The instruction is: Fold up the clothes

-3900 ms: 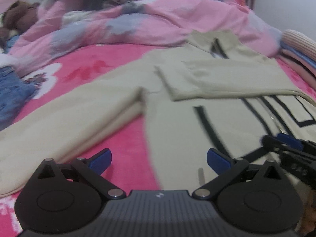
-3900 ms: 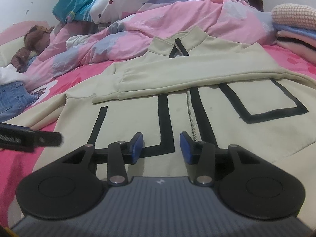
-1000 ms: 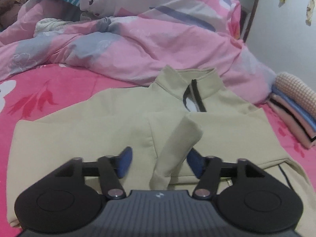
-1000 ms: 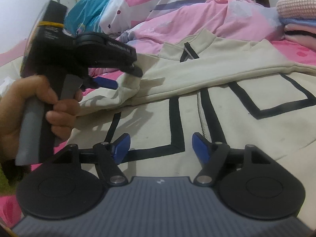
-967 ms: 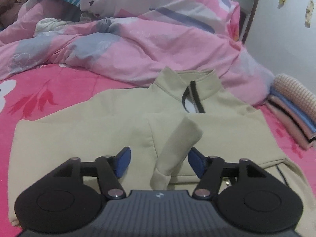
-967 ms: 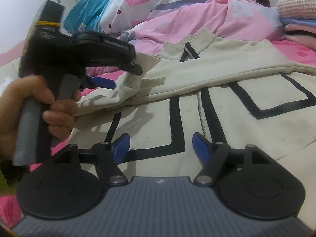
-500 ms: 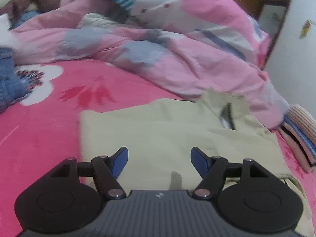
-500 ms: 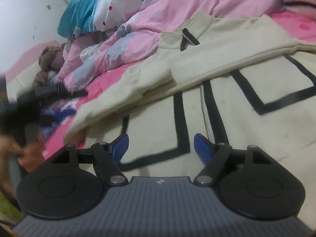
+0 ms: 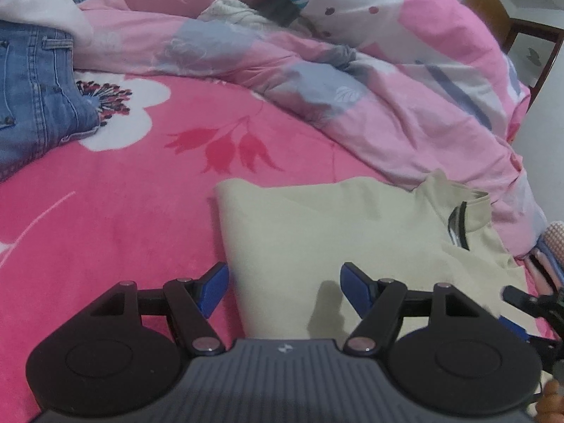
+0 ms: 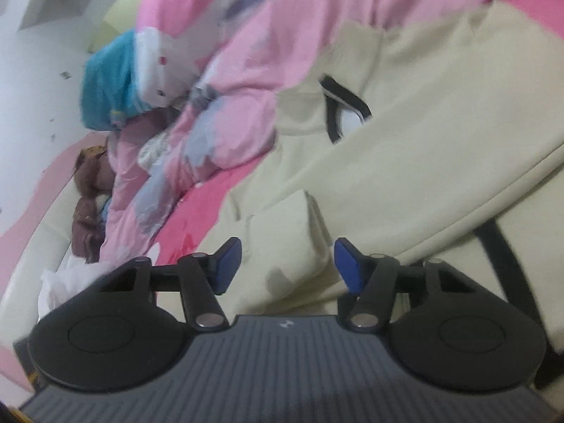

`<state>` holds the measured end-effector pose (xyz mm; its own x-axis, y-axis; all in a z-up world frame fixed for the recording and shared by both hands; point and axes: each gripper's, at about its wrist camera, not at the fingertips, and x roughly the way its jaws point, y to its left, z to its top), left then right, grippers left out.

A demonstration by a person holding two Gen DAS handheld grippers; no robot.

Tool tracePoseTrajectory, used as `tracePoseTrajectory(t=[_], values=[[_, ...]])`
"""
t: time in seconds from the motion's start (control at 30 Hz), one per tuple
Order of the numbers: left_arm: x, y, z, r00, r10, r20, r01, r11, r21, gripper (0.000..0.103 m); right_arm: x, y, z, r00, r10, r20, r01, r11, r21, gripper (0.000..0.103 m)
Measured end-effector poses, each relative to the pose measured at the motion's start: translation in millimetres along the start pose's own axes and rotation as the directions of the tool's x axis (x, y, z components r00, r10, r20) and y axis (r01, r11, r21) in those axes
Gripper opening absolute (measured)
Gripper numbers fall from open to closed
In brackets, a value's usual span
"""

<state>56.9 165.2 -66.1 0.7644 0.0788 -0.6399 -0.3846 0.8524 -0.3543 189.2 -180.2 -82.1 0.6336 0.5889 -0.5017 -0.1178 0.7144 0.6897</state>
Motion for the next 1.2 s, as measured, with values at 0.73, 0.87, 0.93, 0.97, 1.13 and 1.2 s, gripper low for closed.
tracePoseTrajectory(t=[0.73,0.87,0.93,0.97,1.13,1.2], values=[[27.9,-75.6,21.4,0.995,-0.086,0.058,0.080,0.991,0.106,0.071,-64.5,-7.3,79.4,0.963,-0.017,0.270,0.061,0.986,-0.157,0.008],[44.6,-91.4,10.8,0.998,-0.065,0.018,0.062,0.989,0.132,0.071,-90.9,-43.5,110.3,0.933,-0.104,0.345,0.161,0.977,-0.142,0.008],[51.9,-92.5,3.6,0.999,-0.048,-0.004,0.048,0.990,0.132,0.071,-96.6,-68.5,120.2,0.924,-0.147,0.353,0.196,0.975,-0.109,0.008],[54.8,-92.2,1.0,0.999,-0.041,-0.015,0.042,0.991,0.131,0.071,-96.4,-80.2,123.3,0.923,-0.166,0.348,0.210,0.973,-0.094,0.008],[62.9,-94.5,-6.4,0.998,-0.027,-0.051,0.034,0.990,0.140,0.071,-92.9,-108.8,130.2,0.928,-0.192,0.321,0.225,0.972,-0.069,0.008],[64.9,-98.7,-7.4,0.998,-0.026,-0.055,0.034,0.987,0.157,0.071,-94.3,-108.4,131.7,0.927,-0.176,0.332,0.214,0.973,-0.083,0.008]])
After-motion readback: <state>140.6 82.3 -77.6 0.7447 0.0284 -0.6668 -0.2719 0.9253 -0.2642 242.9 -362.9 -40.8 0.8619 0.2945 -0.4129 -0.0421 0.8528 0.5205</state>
